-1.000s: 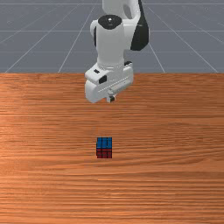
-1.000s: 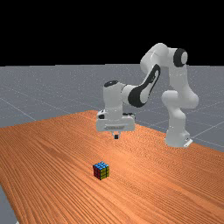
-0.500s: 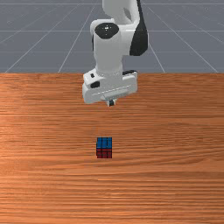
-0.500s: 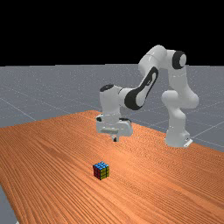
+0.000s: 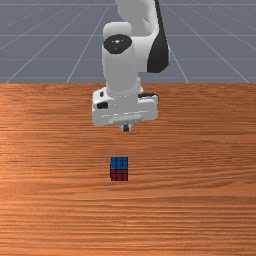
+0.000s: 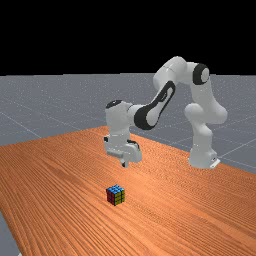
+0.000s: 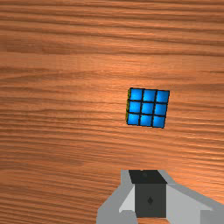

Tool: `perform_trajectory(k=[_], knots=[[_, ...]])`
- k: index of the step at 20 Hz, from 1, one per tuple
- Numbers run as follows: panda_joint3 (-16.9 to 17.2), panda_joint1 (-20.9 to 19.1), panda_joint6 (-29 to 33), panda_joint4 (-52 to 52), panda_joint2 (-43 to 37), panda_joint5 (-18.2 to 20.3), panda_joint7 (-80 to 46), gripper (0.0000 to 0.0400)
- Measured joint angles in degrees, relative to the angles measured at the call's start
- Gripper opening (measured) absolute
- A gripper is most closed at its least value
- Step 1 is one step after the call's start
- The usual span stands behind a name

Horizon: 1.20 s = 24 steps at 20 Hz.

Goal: Rotate the cube till the blue face upward

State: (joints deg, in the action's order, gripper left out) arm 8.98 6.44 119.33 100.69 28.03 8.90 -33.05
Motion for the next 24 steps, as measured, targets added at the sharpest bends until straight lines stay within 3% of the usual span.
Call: perform_trajectory(k=[8, 12, 17, 24], knots=[[-0.1, -1.3, 2.1, -9.2, 12.0, 1.3, -1.5, 0.0], [1.1, -0.1, 5.4, -9.8, 15.4, -0.3, -3.7, 0.0], [1.8, 1.1, 6.6, -9.4, 16.2, -1.3, -5.2, 0.0003], [1.3, 2.5, 6.6, -9.3, 15.7, -1.2, -6.8, 0.0045]])
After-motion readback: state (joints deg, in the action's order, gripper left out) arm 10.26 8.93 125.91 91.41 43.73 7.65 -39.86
